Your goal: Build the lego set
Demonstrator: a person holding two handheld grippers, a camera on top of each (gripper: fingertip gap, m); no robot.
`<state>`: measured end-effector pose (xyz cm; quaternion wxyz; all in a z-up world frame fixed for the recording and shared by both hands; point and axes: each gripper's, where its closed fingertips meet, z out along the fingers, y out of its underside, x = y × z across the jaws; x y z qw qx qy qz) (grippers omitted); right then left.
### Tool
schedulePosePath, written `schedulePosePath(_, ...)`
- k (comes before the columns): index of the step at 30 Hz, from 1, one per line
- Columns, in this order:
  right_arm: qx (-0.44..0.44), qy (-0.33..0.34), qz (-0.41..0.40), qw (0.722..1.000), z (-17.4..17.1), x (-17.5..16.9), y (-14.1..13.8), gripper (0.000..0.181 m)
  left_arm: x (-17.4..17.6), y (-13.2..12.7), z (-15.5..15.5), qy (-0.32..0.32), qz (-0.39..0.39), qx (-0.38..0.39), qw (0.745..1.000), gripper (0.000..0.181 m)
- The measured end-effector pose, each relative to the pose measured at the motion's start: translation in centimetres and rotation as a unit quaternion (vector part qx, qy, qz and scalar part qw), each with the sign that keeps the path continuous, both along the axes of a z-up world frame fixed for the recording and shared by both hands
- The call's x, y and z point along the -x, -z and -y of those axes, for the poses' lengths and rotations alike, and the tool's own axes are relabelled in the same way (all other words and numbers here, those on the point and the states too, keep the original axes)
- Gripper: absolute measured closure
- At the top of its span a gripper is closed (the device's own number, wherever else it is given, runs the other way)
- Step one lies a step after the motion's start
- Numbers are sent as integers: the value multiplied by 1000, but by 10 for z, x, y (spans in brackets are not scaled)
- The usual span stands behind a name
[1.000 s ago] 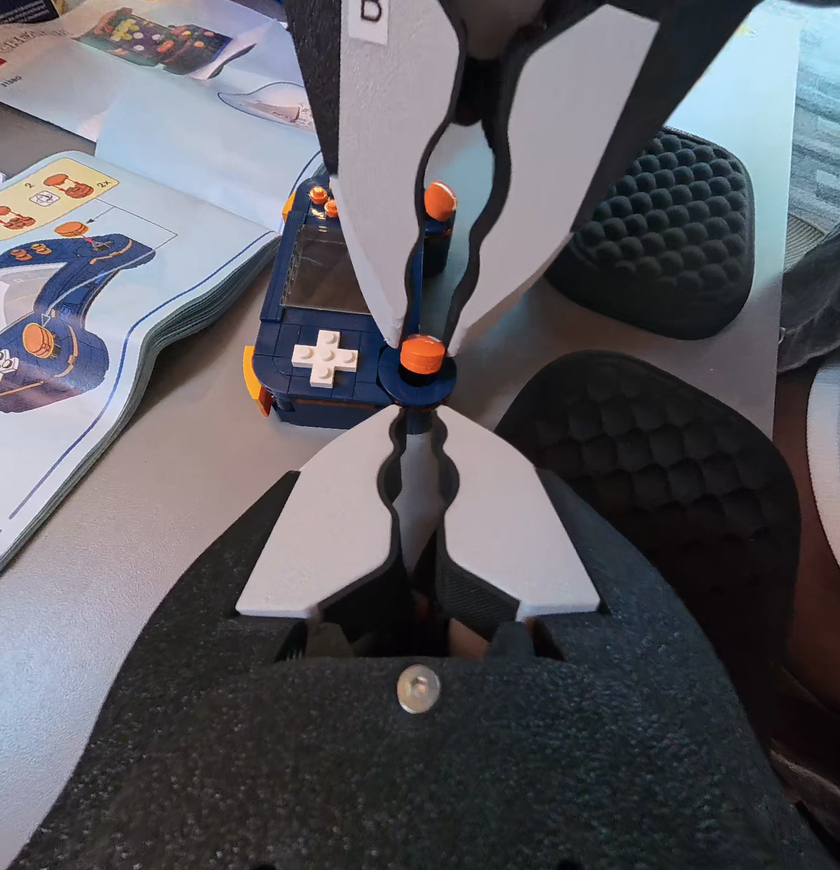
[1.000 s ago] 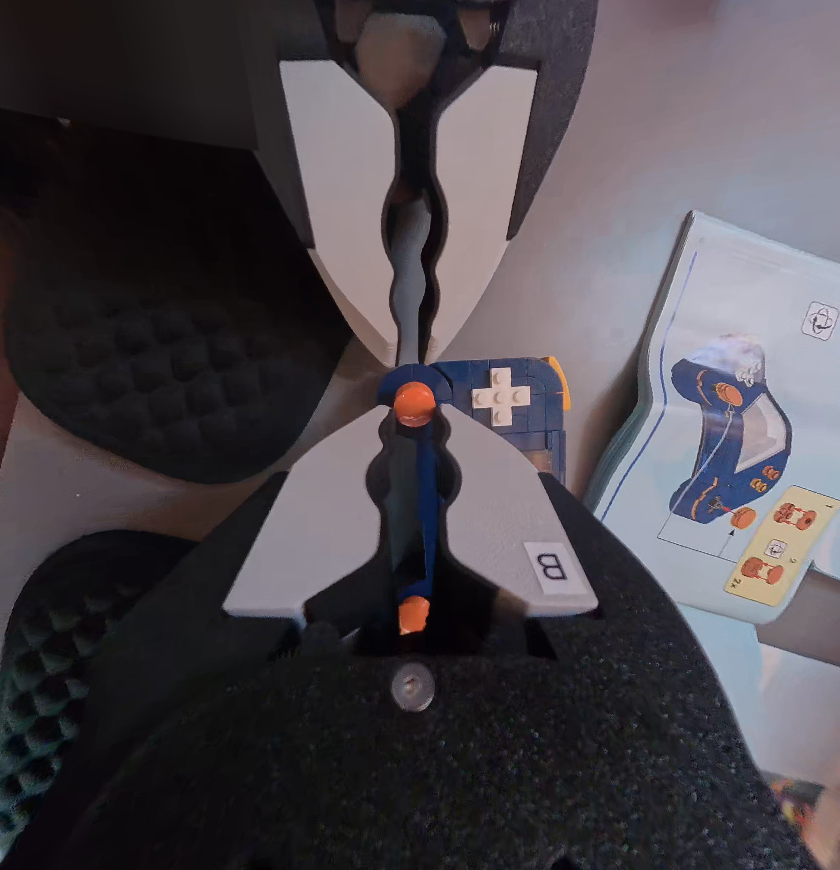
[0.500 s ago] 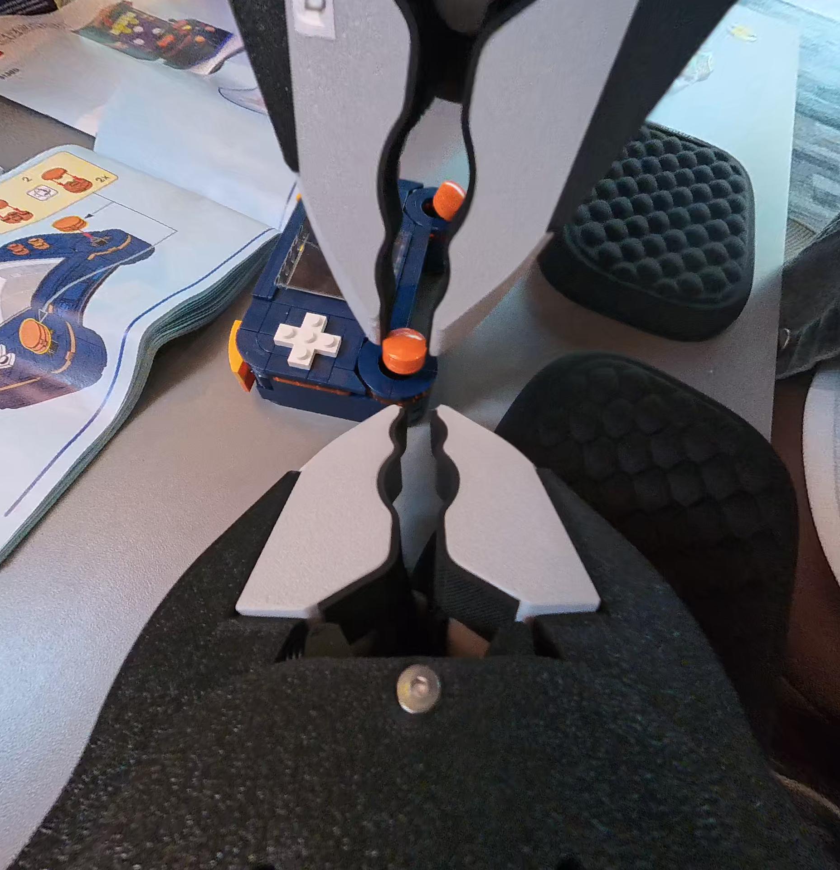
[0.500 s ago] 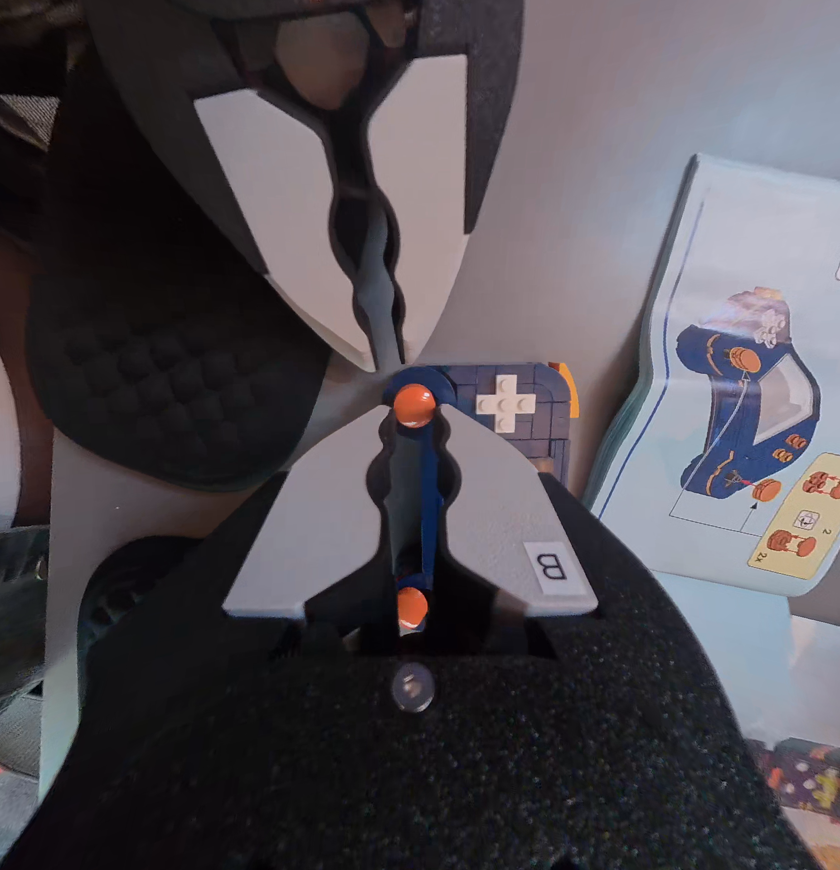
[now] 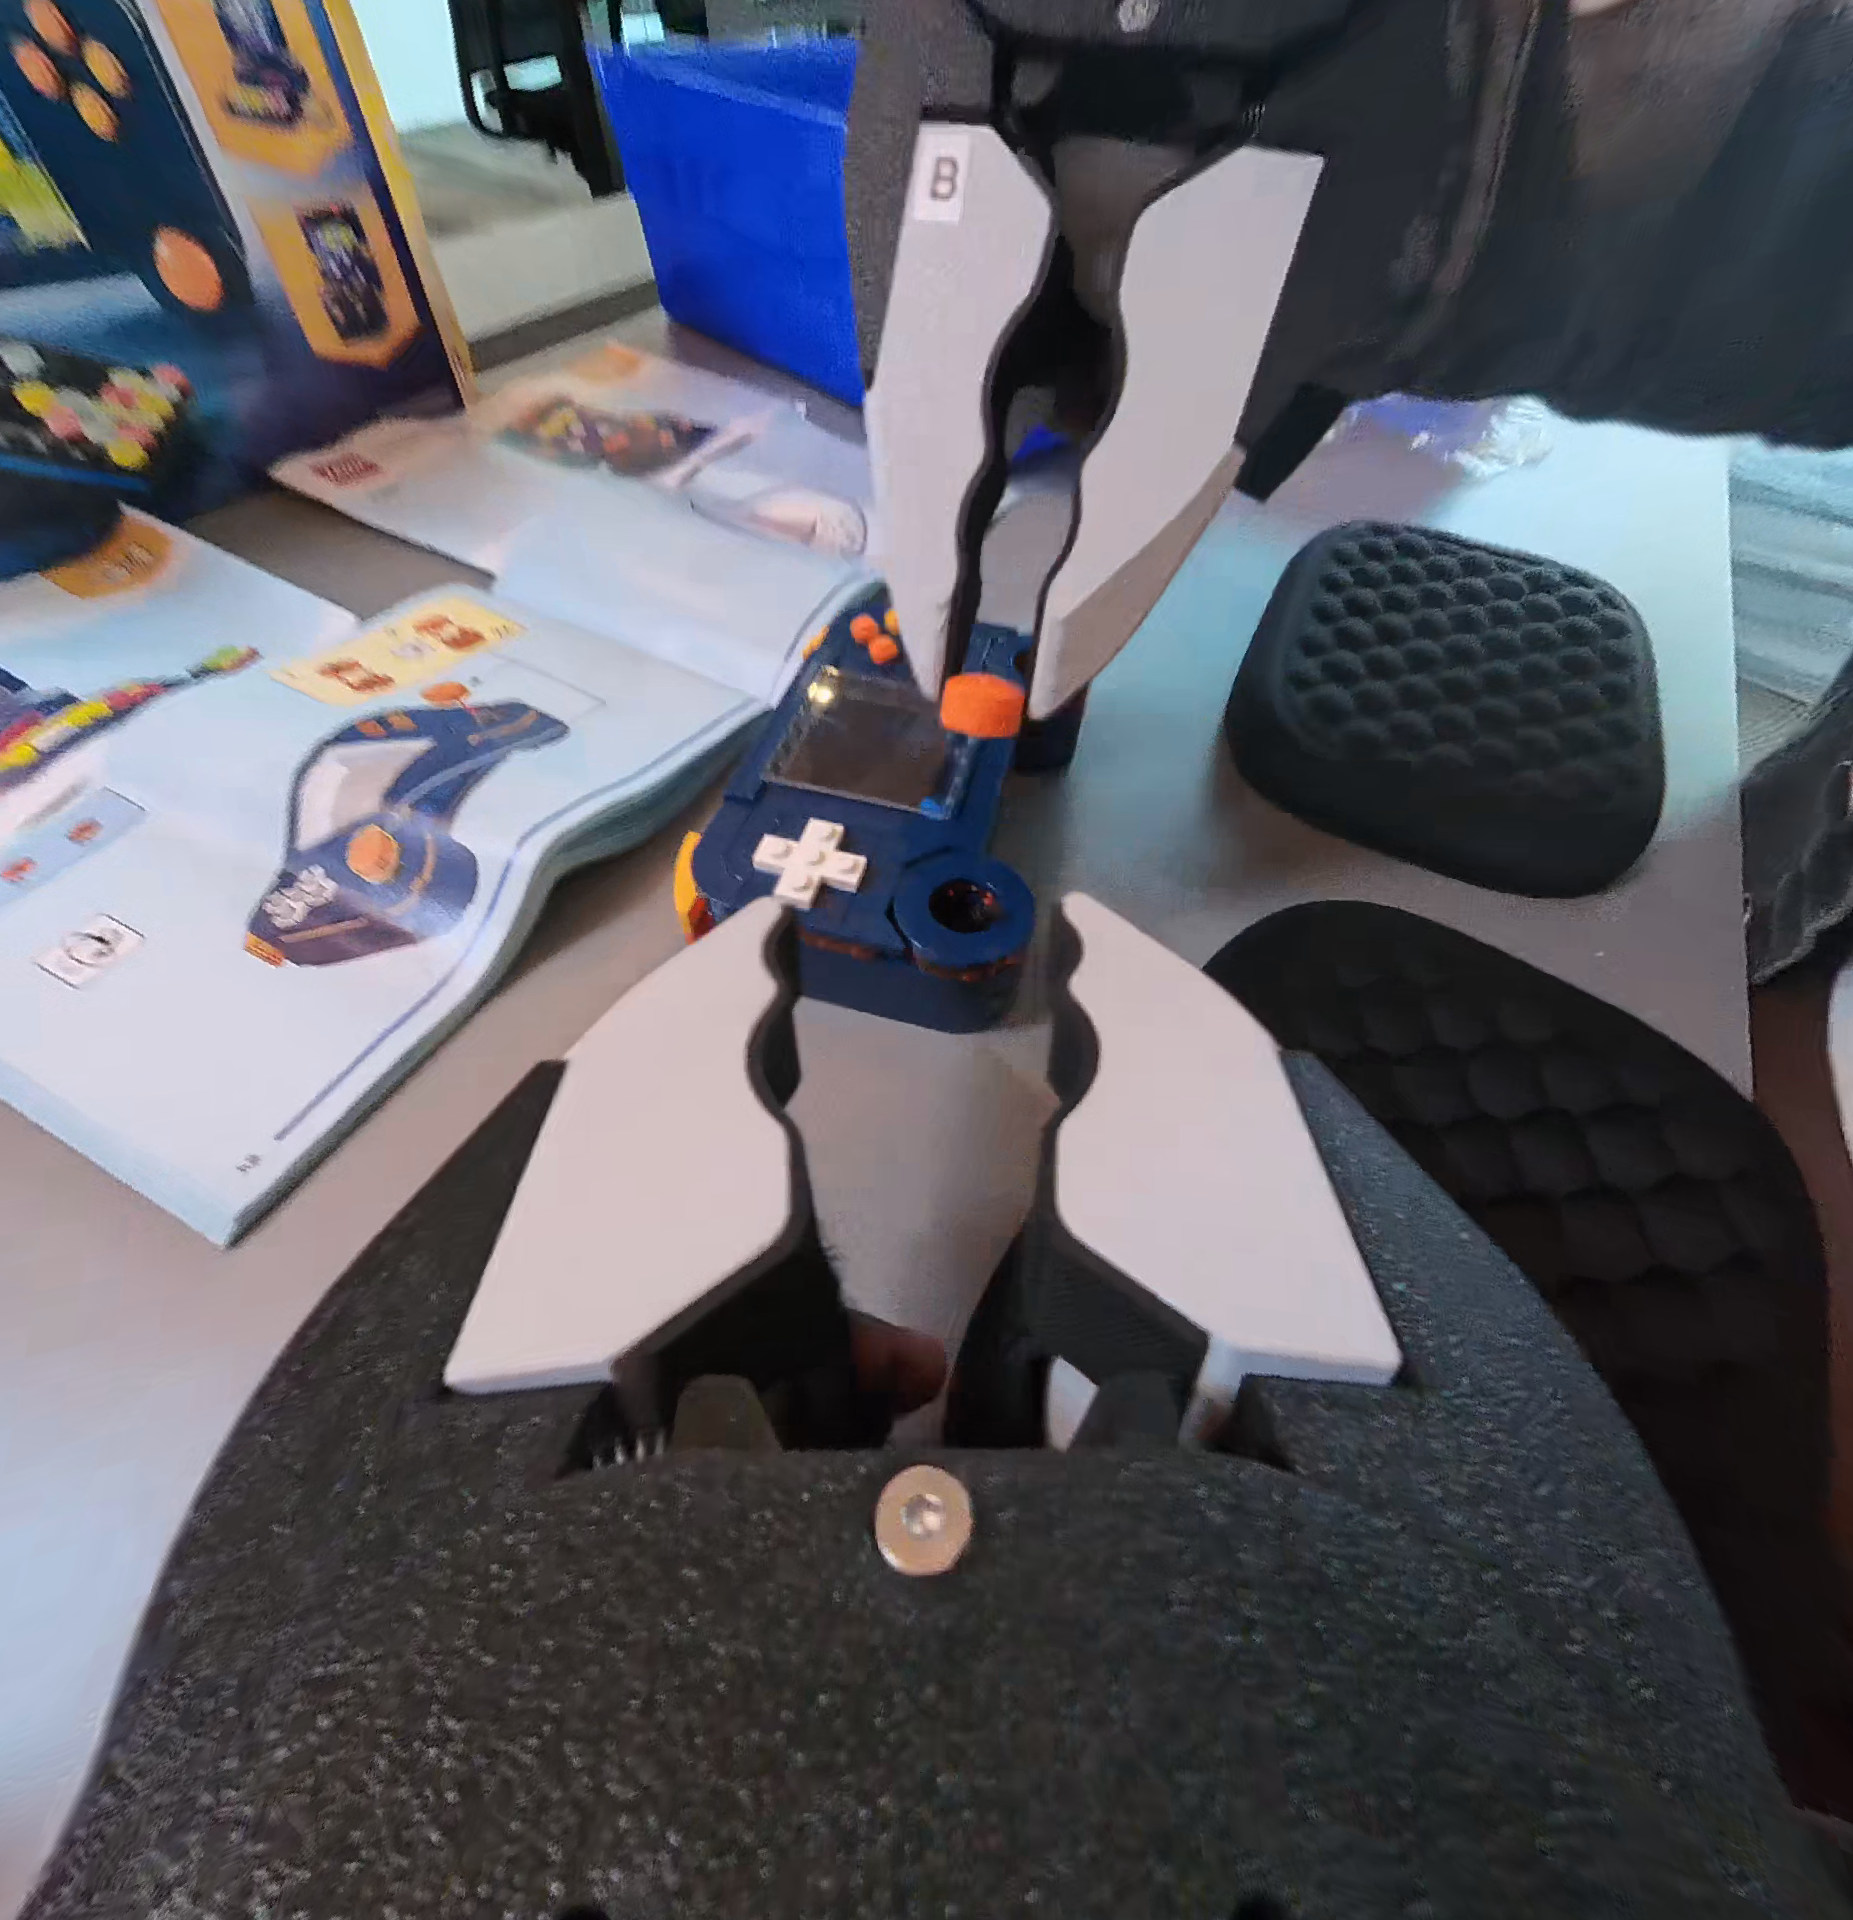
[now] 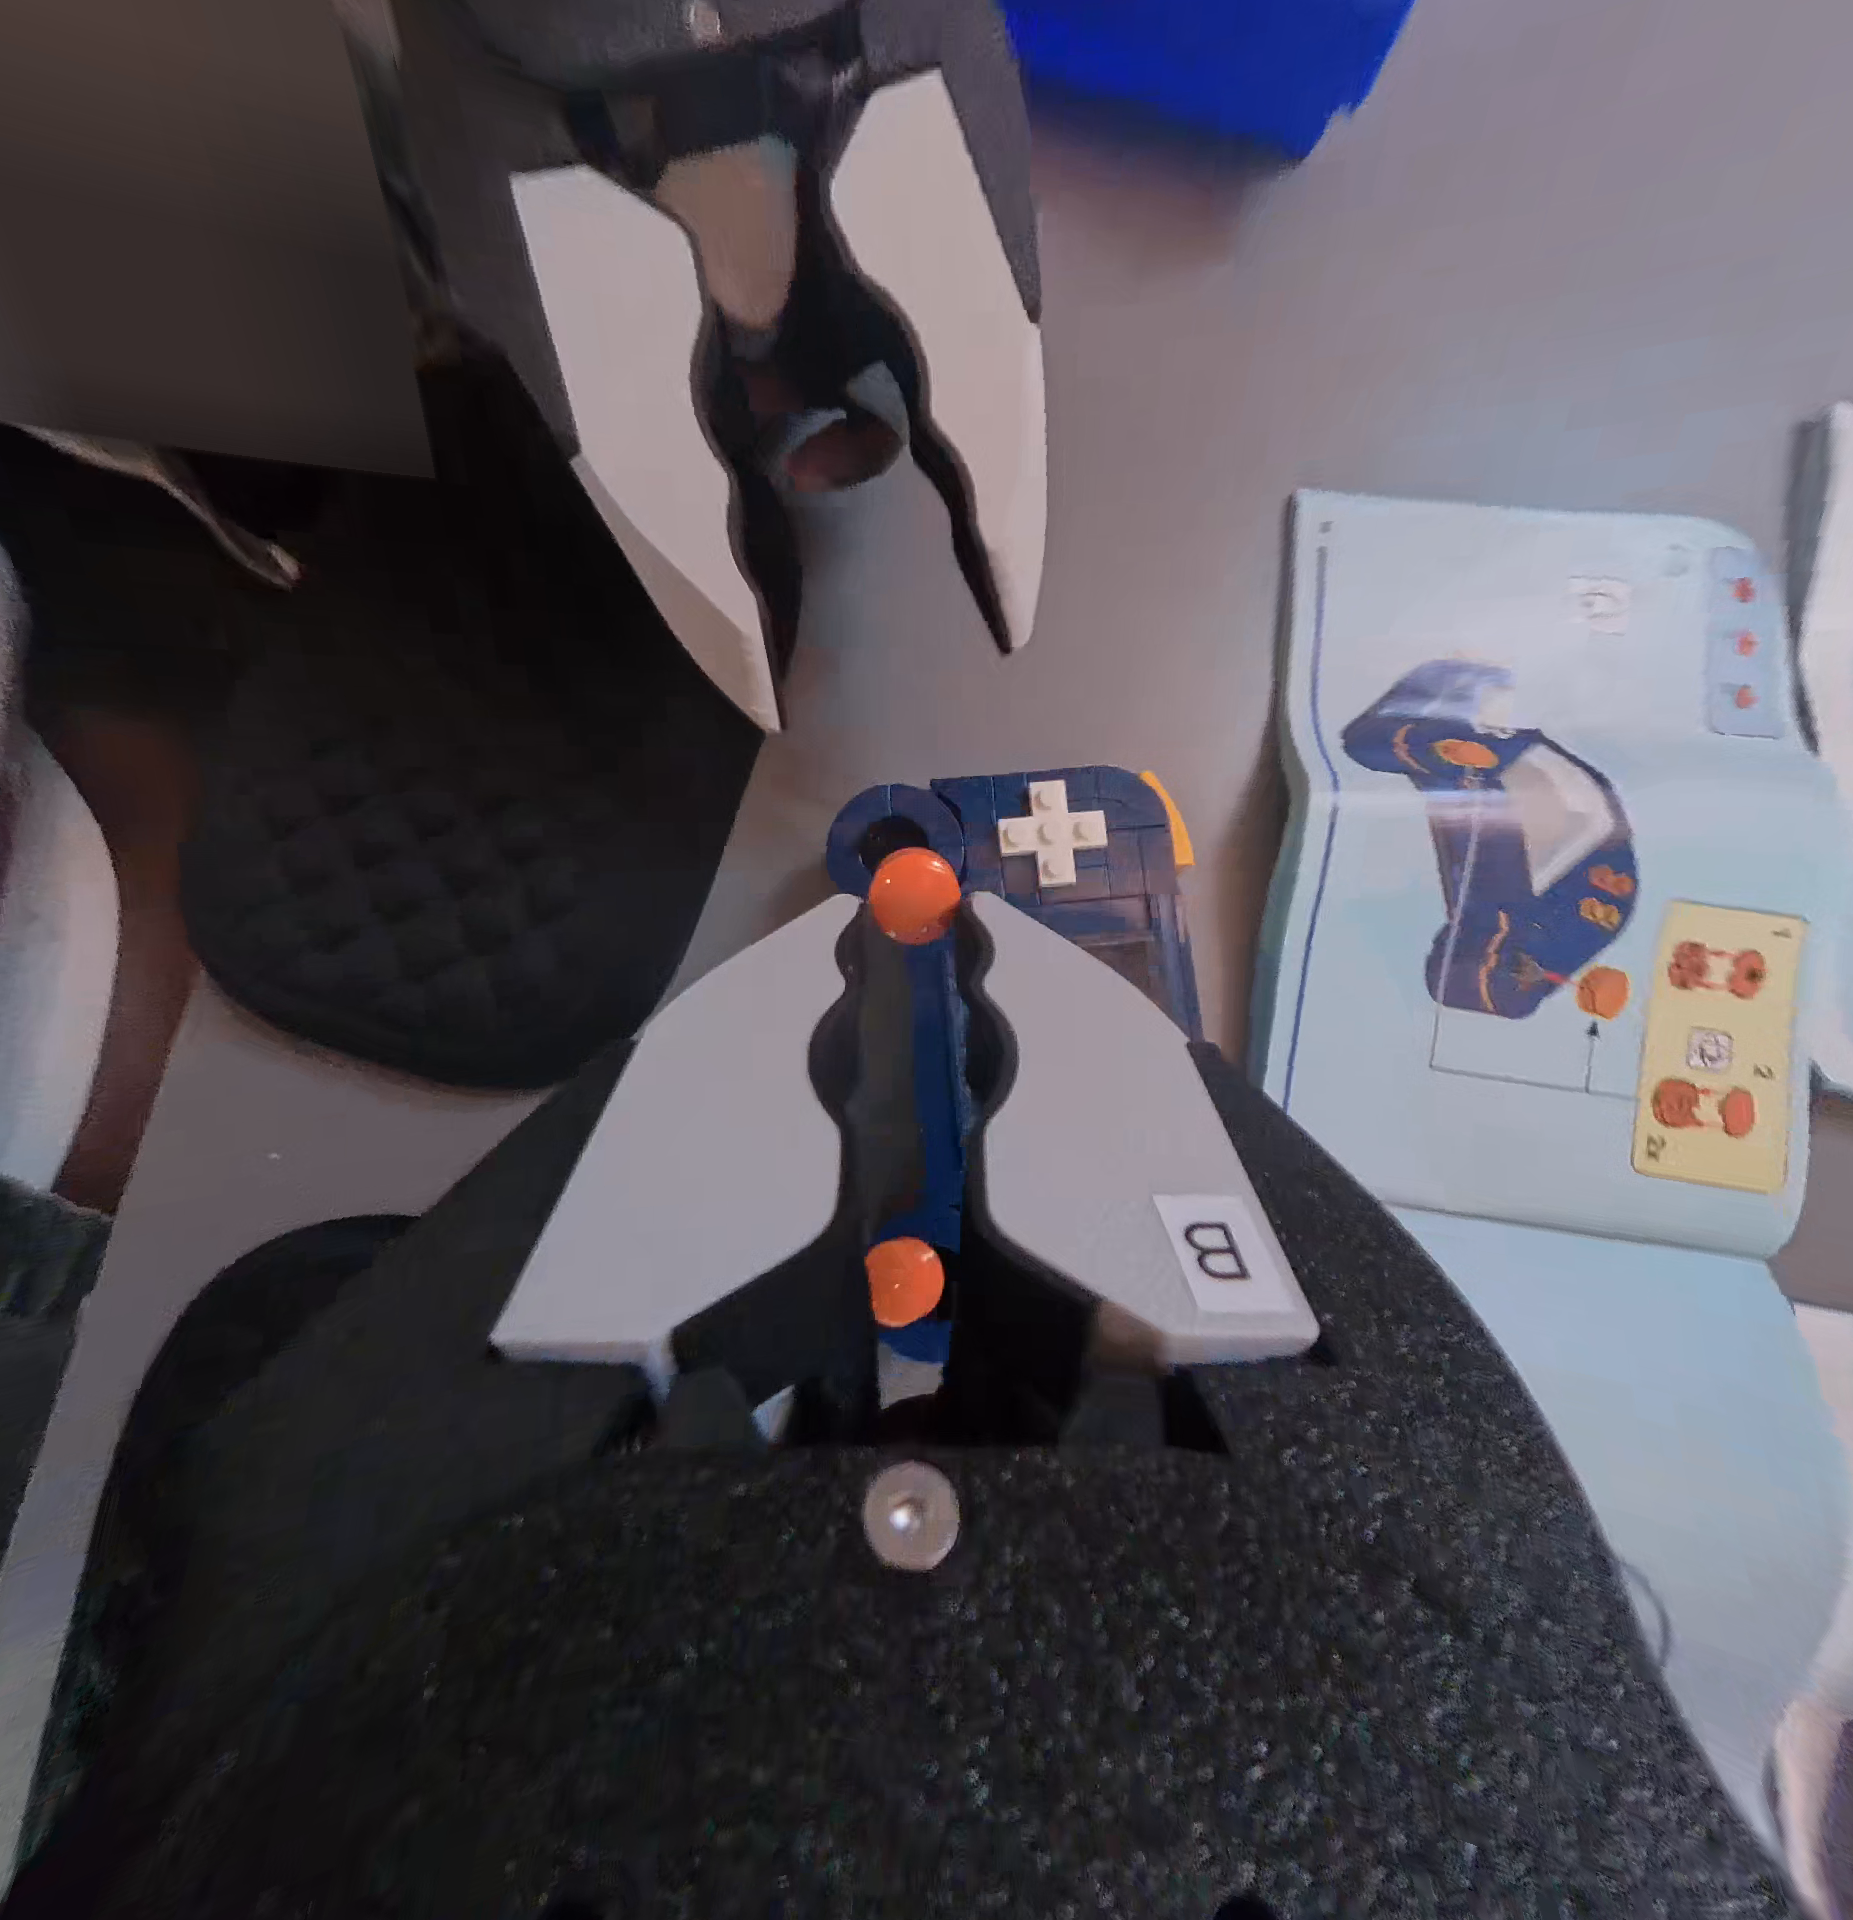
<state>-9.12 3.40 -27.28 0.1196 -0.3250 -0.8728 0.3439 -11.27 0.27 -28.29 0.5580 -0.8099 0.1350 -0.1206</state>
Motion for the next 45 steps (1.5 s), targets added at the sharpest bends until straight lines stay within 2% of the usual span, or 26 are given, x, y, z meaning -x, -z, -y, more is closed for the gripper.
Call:
schedulePosePath(3,56,26,-48,997,-9,-9,-17,167,2,-5,5,15,-38,-33,999,120)
schedulePosePath(6,78,26,-54,995,-23,-6,-26,167,10,3,3,24,-91,-4,996,105)
schedulePosePath(9,76,36,-50,995,-42,19,-24,167,4,-3,-10,56,-86,-8,995,94)
schedulePosePath(12,122,33,-28,992,-40,42,-16,166,3,2,-26,78,-98,21,992,84)
schedulePosePath(14,137,26,-16,990,-37,51,-6,166,1,10,-31,104,-95,53,989,90)
schedulePosePath(19,174,16,4,985,-29,54,9,167,-4,16,-28,159,-16,105,982,104)
schedulePosePath(22,183,13,9,983,-28,54,13,166,2,19,-33,161,-17,105,981,111)
schedulePosePath(25,192,14,13,981,-28,54,16,167,3,21,-35,165,-19,107,980,110)
schedulePosePath(29,204,7,13,979,-28,53,18,166,8,29,-36,157,-54,110,980,94)
schedulePosePath(33,210,6,16,978,-28,53,21,167,3,28,-36,175,-47,105,978,106)
schedulePosePath(41,221,4,21,975,-28,52,24,167,1,28,-44,171,-28,106,979,107)
schedulePosePath(43,223,4,23,975,-28,51,24,167,1,26,-44,169,-5,108,980,121)
schedulePosePath(45,225,4,22,974,-28,52,24,167,1,26,-44,169,-7,107,980,121)
